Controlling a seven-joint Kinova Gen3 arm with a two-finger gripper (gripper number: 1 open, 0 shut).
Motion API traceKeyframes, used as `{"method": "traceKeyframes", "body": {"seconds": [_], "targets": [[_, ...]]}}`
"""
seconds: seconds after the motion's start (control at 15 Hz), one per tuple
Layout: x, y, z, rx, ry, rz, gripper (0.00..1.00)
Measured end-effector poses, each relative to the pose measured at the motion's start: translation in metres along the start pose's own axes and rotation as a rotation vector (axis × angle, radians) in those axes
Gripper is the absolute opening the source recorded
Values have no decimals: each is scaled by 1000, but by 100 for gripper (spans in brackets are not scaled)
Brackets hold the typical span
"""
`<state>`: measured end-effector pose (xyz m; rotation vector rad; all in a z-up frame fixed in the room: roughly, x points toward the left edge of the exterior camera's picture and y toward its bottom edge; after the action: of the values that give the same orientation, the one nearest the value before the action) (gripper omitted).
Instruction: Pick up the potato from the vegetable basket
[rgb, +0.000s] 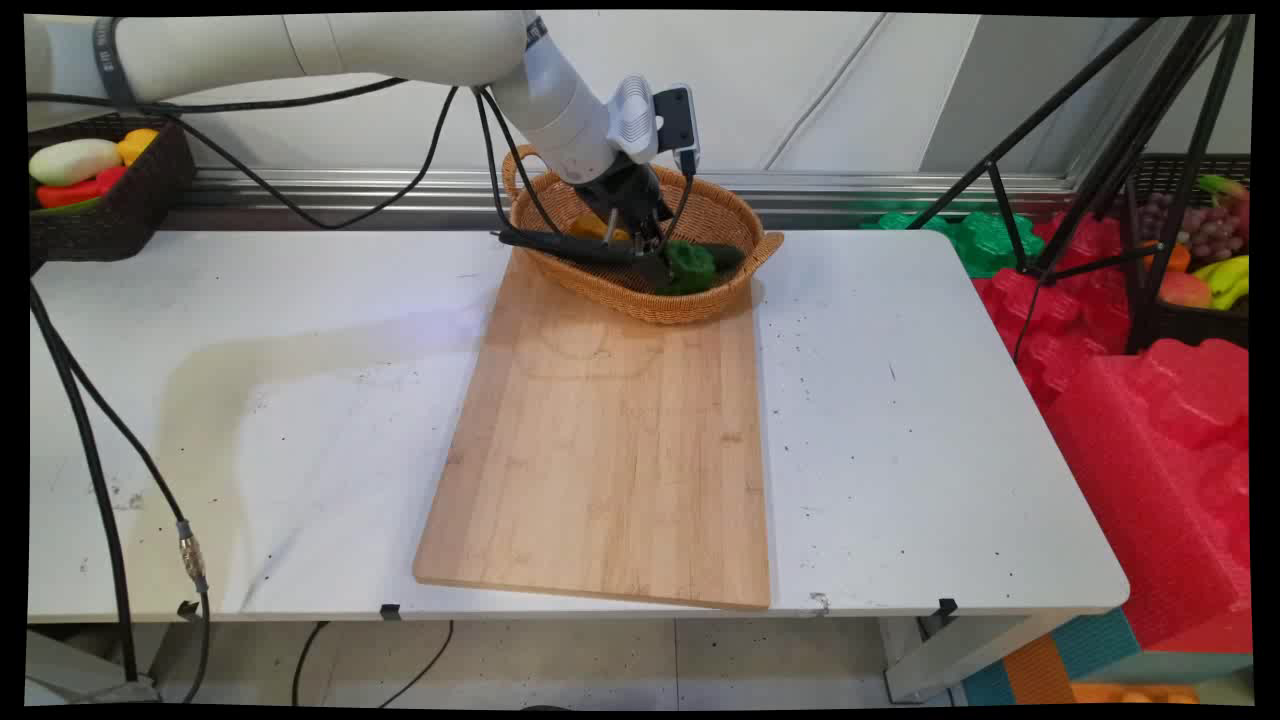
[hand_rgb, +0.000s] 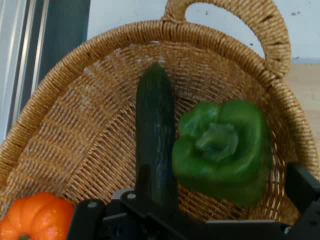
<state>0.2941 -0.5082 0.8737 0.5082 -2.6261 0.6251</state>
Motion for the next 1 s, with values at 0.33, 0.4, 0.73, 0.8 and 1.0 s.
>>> {"method": "traceKeyframes", "body": {"seconds": [0.33, 0.4, 0.73, 0.8, 1.0], "targets": [[5, 1, -23, 29, 49, -28, 100], [5, 0, -30, 37, 62, -35, 100], [-4, -14, -77, 101, 124, -85, 100], [-7, -17, -84, 113, 127, -92, 100], [-18, -29, -97, 143, 116, -108, 100]]}}
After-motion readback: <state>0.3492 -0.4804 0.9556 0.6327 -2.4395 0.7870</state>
